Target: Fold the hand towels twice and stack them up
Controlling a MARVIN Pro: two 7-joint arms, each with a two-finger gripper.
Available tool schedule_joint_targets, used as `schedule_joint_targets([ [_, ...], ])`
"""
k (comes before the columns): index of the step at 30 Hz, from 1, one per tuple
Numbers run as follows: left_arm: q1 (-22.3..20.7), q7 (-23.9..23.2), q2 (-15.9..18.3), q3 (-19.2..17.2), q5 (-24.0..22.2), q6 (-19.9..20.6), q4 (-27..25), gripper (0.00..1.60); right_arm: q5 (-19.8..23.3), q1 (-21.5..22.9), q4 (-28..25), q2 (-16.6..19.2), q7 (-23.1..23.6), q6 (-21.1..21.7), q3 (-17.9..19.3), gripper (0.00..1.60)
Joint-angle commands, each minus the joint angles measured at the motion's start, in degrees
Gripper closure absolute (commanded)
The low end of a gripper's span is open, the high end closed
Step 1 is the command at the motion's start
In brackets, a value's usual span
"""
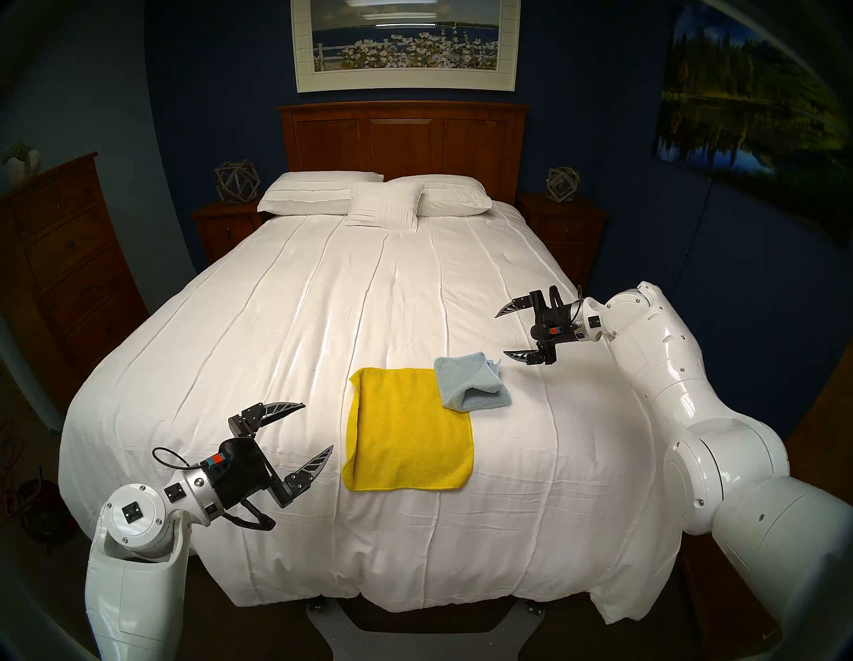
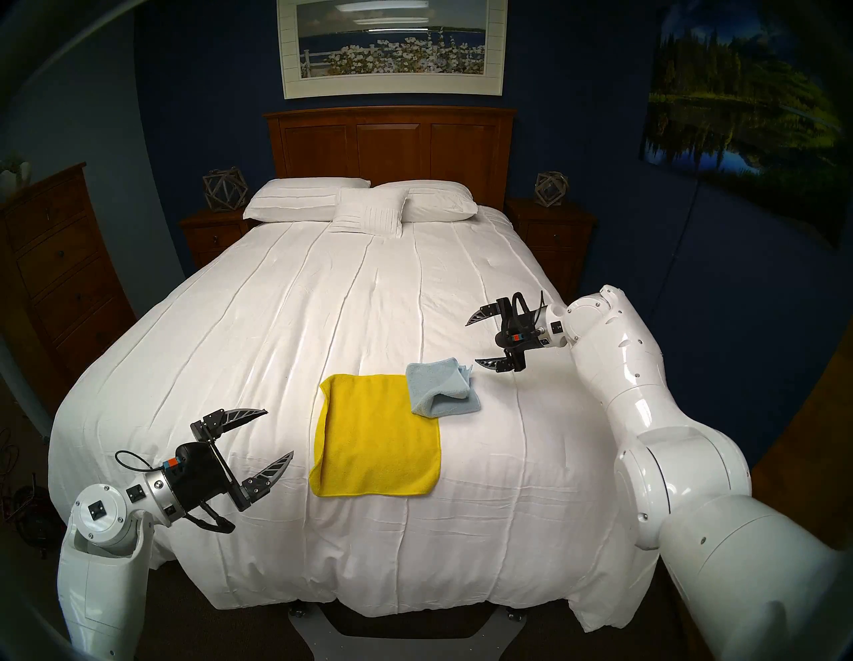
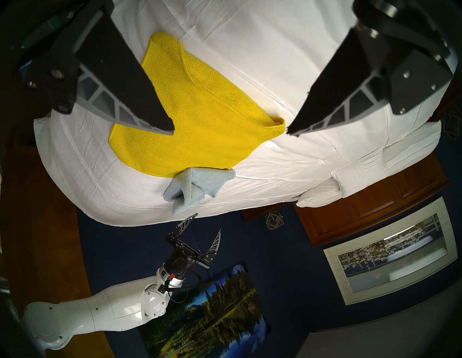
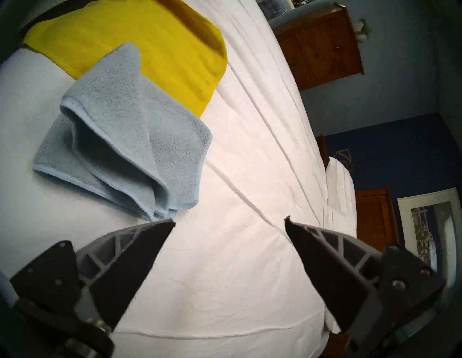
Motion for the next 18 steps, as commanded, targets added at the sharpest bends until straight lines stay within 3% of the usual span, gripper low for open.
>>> schedule_joint_targets([
  [1,0.09,-0.13,0.03,-0.12,-0.20,-0.04,-1.00,0.00,5.63,-2.21,-5.86,2.80,5.86,-1.26,-2.22,0.00],
  [9,-0.03,-0.19,-0.03,-0.12,-0.14,-0.10,-0.84,0.00,7.95,-8.26,-10.95,7.17,4.70,-1.09,-5.59,0.00],
  [17,-0.03,-0.27,-0.10,-0.17,-0.12,-0.10,-0.87,0.00,13.74,-12.01,-17.26,11.74,4.81,0.81,-8.11,0.00],
  [18,-0.03,-0.28,-0.11,-0.18,-0.11,-0.10,-0.88,0.00,14.76,-12.47,-18.48,11.92,6.63,1.34,-7.89,0.00],
])
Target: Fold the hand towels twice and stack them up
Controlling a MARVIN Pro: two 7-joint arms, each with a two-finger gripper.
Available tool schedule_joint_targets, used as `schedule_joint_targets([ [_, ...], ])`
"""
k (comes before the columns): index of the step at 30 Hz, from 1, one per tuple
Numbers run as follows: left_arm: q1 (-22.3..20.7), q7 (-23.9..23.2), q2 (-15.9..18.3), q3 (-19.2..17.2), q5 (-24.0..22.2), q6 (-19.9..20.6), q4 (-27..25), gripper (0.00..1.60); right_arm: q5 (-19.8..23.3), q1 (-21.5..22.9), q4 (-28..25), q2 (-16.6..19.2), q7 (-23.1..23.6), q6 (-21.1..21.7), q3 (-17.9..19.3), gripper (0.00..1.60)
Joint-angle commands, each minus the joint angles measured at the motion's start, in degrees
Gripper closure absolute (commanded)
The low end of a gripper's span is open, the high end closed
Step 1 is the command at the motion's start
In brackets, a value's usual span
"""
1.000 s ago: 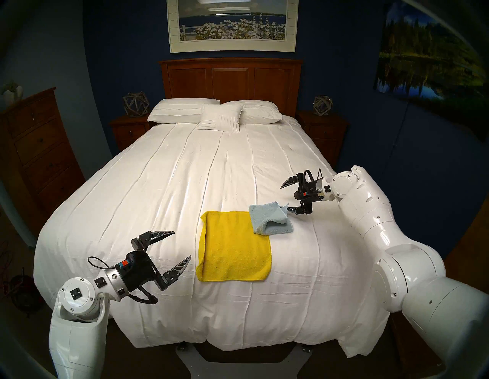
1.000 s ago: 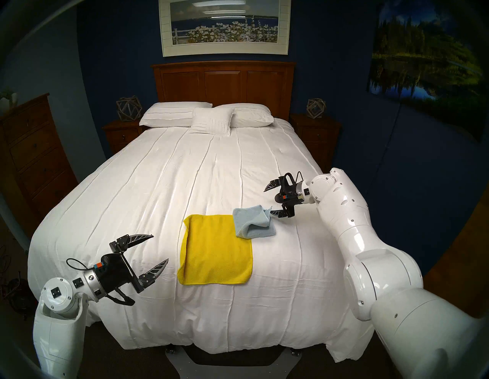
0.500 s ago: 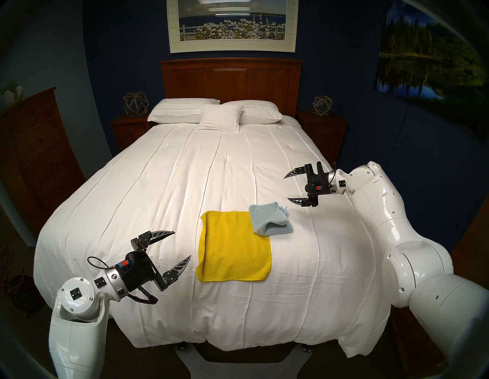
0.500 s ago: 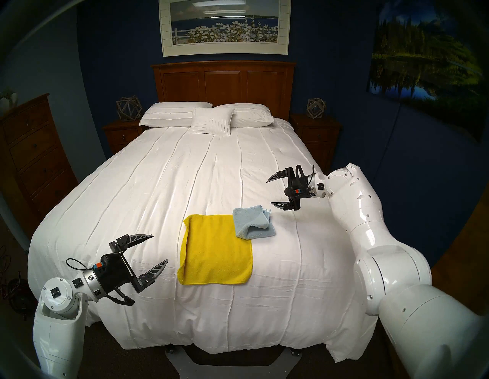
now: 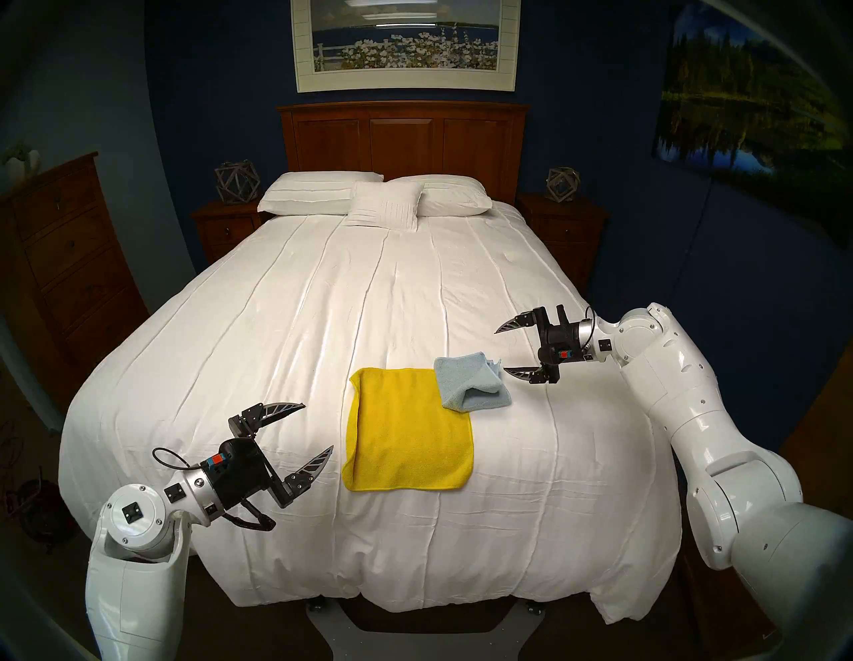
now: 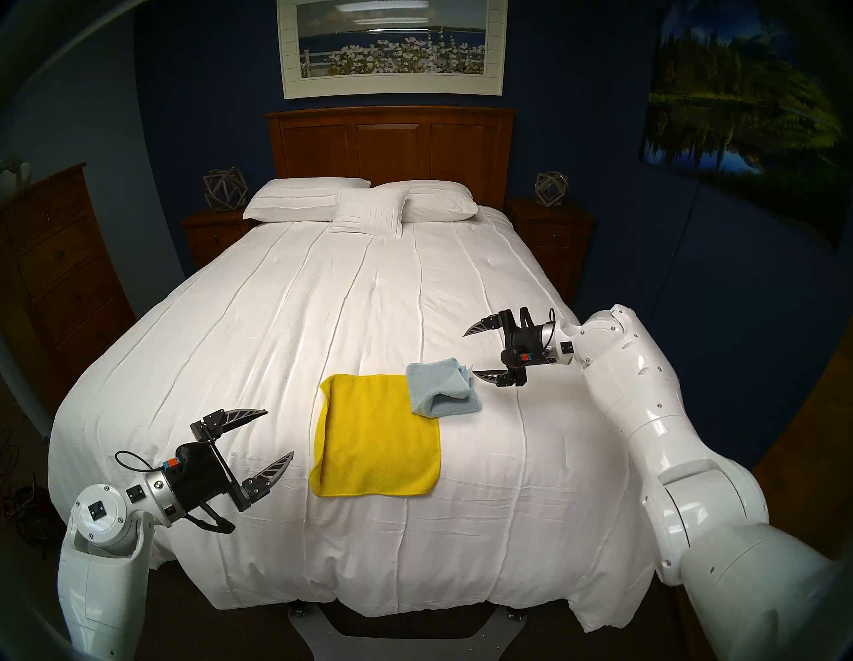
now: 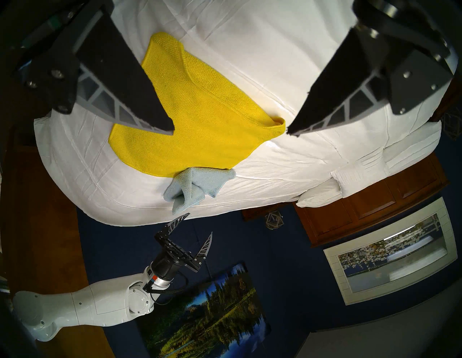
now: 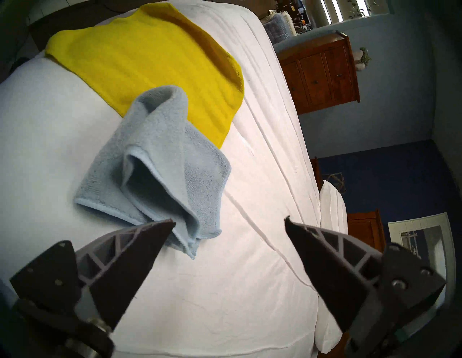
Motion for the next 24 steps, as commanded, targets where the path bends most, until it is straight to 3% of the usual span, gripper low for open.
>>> schedule_joint_targets([
  [1,0.00,-0.11,0.05,-0.12,-0.17,-0.07,-0.92,0.00,5.90,-2.12,-5.40,4.88,4.94,1.77,-2.63,0.00],
  [7,-0.01,-0.15,0.01,-0.14,-0.15,-0.07,-0.93,0.00,11.65,-3.92,-10.47,6.97,7.74,4.28,-5.40,0.00],
  [10,0.00,-0.18,-0.02,-0.16,-0.14,-0.05,-0.97,0.00,15.00,-4.48,-12.77,8.46,8.75,7.14,-7.65,0.00],
  [11,0.01,-0.19,-0.03,-0.18,-0.14,-0.04,-0.99,0.00,17.62,-4.95,-14.46,8.49,13.00,9.27,-7.05,0.00],
  [12,0.02,-0.20,-0.04,-0.18,-0.14,-0.03,-1.01,0.00,17.73,-4.65,-14.66,9.29,10.37,10.17,-9.06,0.00],
  [14,0.03,-0.22,-0.06,-0.21,-0.13,-0.01,-1.04,0.00,19.73,-3.92,-15.00,9.28,12.47,12.43,-10.07,0.00],
  [19,0.04,-0.25,-0.10,-0.24,-0.11,0.03,-1.09,0.00,20.36,-1.82,-12.60,6.99,15.51,15.10,-10.54,0.00],
  [24,0.01,-0.30,-0.14,-0.25,-0.08,0.01,-1.06,0.00,18.83,0.79,-9.10,4.82,14.76,15.78,-11.10,0.00],
])
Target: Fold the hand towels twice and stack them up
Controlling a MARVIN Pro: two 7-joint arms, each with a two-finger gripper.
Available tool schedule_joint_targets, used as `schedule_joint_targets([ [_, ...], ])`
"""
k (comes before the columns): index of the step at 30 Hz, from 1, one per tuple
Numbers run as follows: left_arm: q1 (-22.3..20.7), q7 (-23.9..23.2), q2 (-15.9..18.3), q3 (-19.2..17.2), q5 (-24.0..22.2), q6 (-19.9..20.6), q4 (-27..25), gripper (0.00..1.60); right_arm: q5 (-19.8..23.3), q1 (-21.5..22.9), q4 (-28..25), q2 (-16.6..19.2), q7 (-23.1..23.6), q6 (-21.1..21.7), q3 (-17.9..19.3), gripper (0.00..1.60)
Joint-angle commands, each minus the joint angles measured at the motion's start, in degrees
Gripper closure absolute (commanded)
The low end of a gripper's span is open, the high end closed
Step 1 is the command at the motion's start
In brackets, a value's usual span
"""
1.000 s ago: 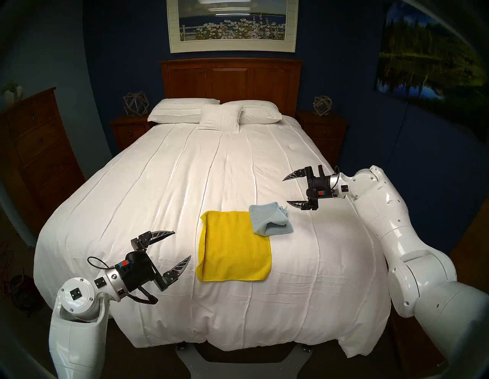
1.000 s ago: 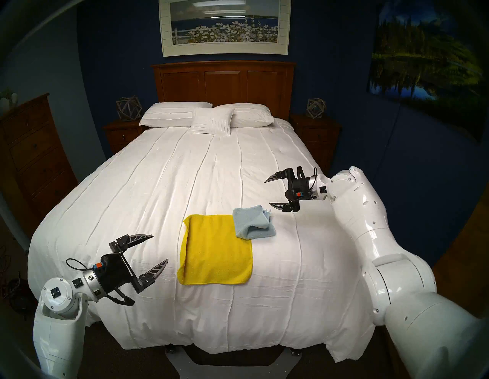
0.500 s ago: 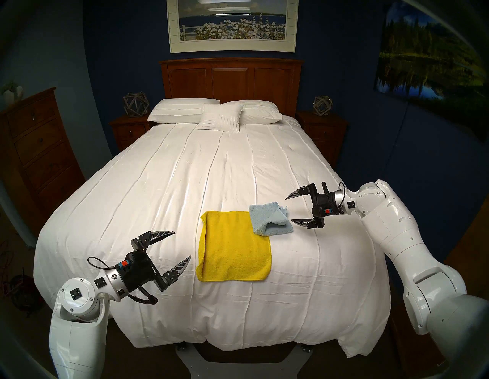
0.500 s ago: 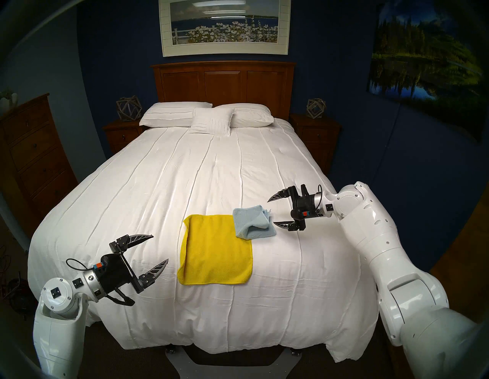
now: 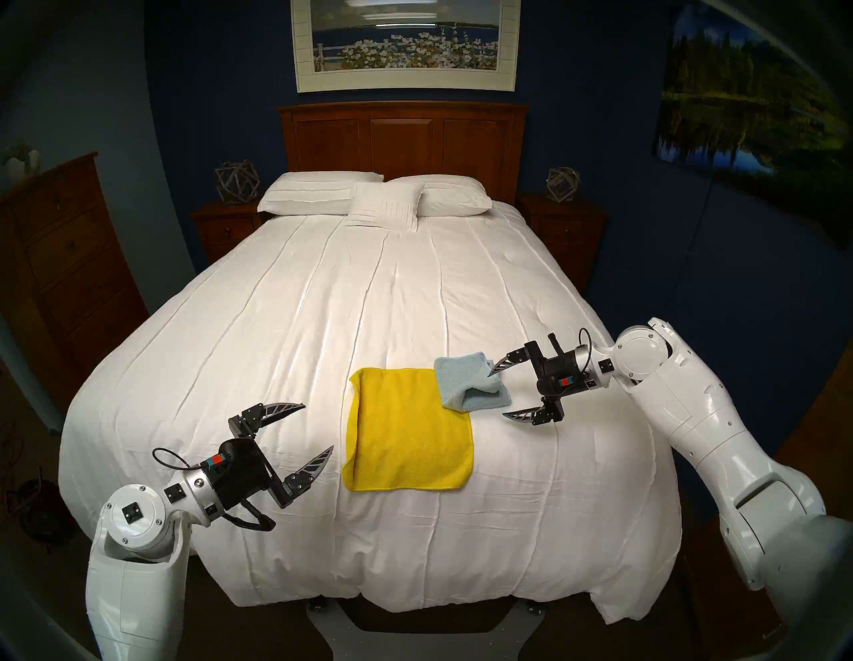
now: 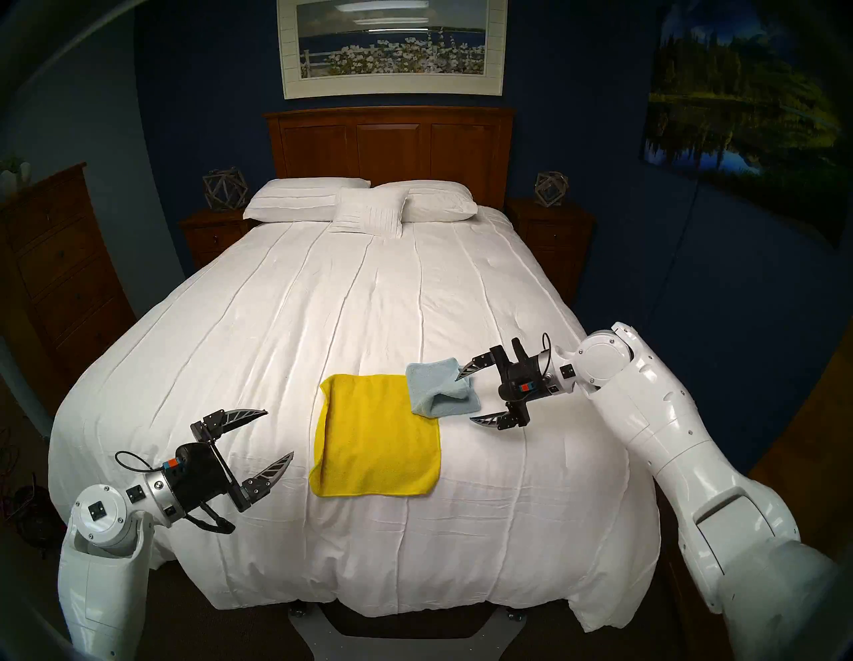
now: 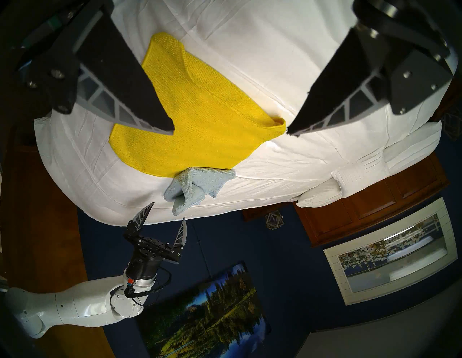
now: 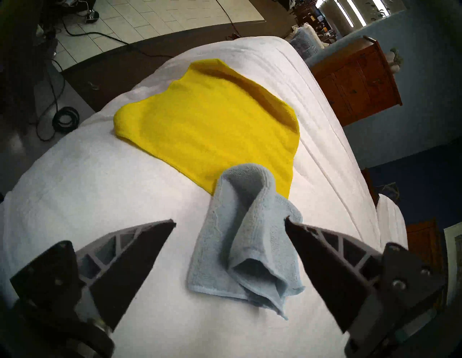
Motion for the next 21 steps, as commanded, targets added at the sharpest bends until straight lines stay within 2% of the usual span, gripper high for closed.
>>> schedule_joint_targets([
  [1,0.01,-0.10,0.05,-0.12,-0.16,-0.02,-0.99,0.00,-0.05,5.22,3.19,-3.03,0.85,1.57,-0.16,0.00],
  [18,-0.04,-0.24,-0.09,-0.20,-0.08,0.00,-1.01,0.00,-0.37,10.15,10.92,-6.87,1.02,0.91,-0.29,0.01],
  [20,-0.04,-0.25,-0.11,-0.21,-0.08,0.00,-1.02,0.00,-0.66,10.62,11.93,-7.38,0.87,0.59,-0.43,0.14],
  [21,-0.04,-0.26,-0.12,-0.21,-0.07,0.00,-1.02,0.00,-0.81,10.93,12.51,-7.66,0.78,0.44,-0.49,0.16],
])
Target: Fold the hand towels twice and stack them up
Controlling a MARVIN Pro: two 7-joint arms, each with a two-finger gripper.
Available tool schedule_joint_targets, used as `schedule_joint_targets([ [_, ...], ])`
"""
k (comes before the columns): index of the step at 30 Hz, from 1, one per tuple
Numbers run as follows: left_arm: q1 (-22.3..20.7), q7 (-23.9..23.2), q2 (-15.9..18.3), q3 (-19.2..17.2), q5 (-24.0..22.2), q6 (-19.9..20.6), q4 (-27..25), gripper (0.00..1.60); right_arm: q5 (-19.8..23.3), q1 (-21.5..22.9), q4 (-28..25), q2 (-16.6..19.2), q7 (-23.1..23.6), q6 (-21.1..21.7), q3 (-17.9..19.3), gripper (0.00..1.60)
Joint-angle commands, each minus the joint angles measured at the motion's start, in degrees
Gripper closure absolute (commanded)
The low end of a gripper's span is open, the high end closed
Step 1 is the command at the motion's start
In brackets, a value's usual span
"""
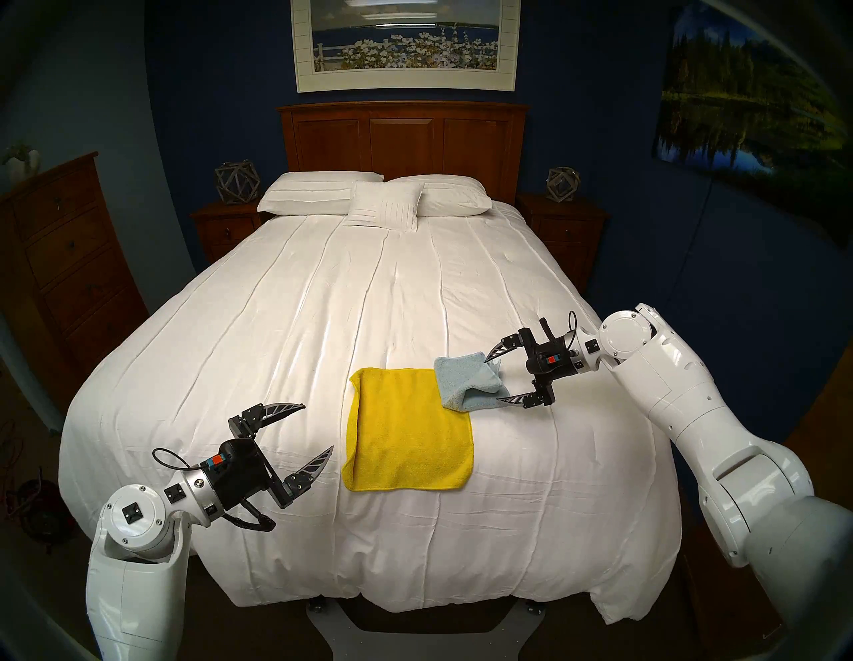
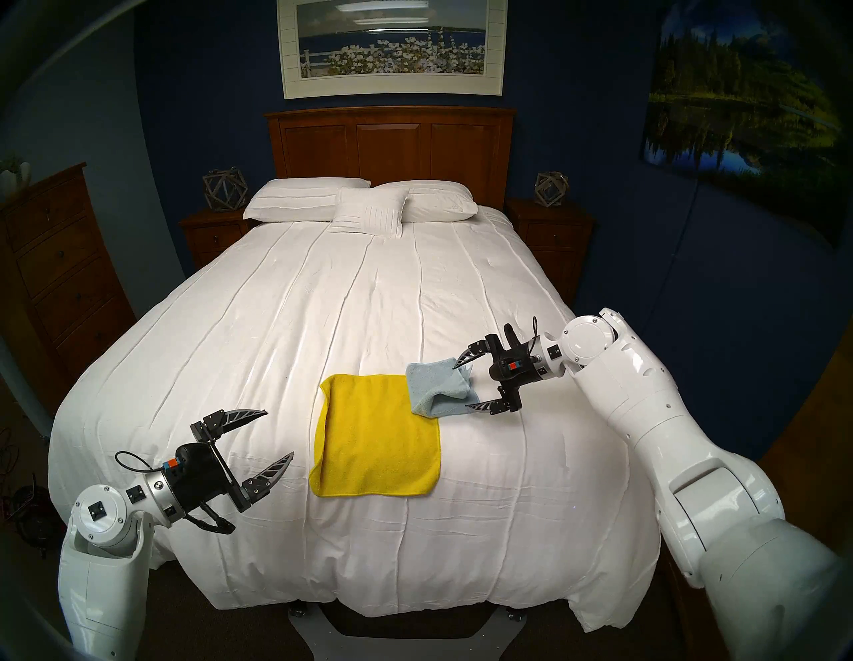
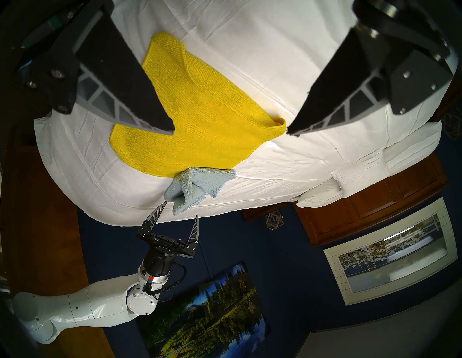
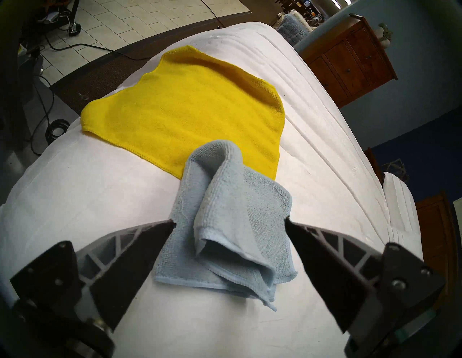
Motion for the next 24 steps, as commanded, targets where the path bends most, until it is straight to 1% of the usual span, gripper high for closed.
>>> schedule_joint_targets([
  [1,-0.02,-0.10,0.06,-0.12,-0.17,0.01,-1.02,0.00,-0.22,3.75,1.74,-2.26,-0.26,-1.07,-0.06,0.21],
  [3,-0.03,-0.11,0.04,-0.13,-0.16,0.00,-1.01,0.00,-0.52,4.46,2.80,-2.85,-0.39,-1.18,-0.16,0.36],
  [4,-0.04,-0.12,0.04,-0.13,-0.15,0.00,-1.01,0.00,-0.68,4.83,3.37,-3.20,-0.48,-1.23,-0.22,0.38],
  [5,-0.04,-0.12,0.03,-0.13,-0.15,0.00,-1.00,0.00,-0.84,5.13,3.85,-3.50,-0.57,-1.28,-0.29,0.77],
  [6,-0.05,-0.13,0.02,-0.14,-0.14,-0.01,-1.00,0.00,-1.06,5.53,4.58,-3.94,-0.73,-1.37,-0.40,0.83],
  [8,-0.06,-0.15,0.01,-0.14,-0.14,-0.01,-0.99,0.00,-1.33,6.25,5.89,-4.64,-0.78,-1.76,-0.64,0.85],
  [9,-0.06,-0.16,0.00,-0.15,-0.13,-0.01,-0.99,0.00,-1.73,6.60,6.41,-4.93,-0.85,-1.93,-0.84,0.90],
  [12,-0.07,-0.18,-0.02,-0.16,-0.12,-0.02,-0.98,0.00,-2.18,7.31,7.52,-5.76,-0.99,-2.30,-1.15,0.93],
  [13,-0.08,-0.19,-0.03,-0.16,-0.12,-0.02,-0.98,0.00,-2.32,7.58,7.94,-6.02,-1.04,-2.49,-1.25,0.98],
  [15,-0.09,-0.20,-0.04,-0.17,-0.11,-0.02,-0.97,0.00,-2.61,8.12,8.56,-6.62,-1.31,-2.86,-1.45,1.02],
  [16,-0.10,-0.21,-0.05,-0.17,-0.10,-0.03,-0.96,0.00,-2.80,8.41,8.88,-6.98,-1.64,-3.09,-1.51,1.02],
  [17,-0.11,-0.21,-0.05,-0.17,-0.10,-0.04,-0.95,0.00,-3.07,8.74,9.26,-7.32,-1.95,-3.26,-1.63,1.17],
  [18,-0.12,-0.22,-0.06,-0.17,-0.09,-0.04,-0.94,0.00,-3.56,9.18,9.59,-7.77,-2.43,-3.32,-1.82,1.25],
  [19,-0.13,-0.23,-0.07,-0.18,-0.09,-0.05,-0.93,0.00,-3.97,9.62,10.06,-8.23,-2.86,-3.42,-1.97,1.31],
  [22,-0.16,-0.25,-0.09,-0.18,-0.07,-0.07,-0.88,0.00,-5.37,11.00,11.65,-10.00,-4.65,-3.33,-2.35,1.25],
  [24,-0.18,-0.26,-0.10,-0.18,-0.06,-0.09,-0.85,0.00,-6.05,11.94,12.75,-11.22,-5.27,-2.83,-2.55,1.29],
])
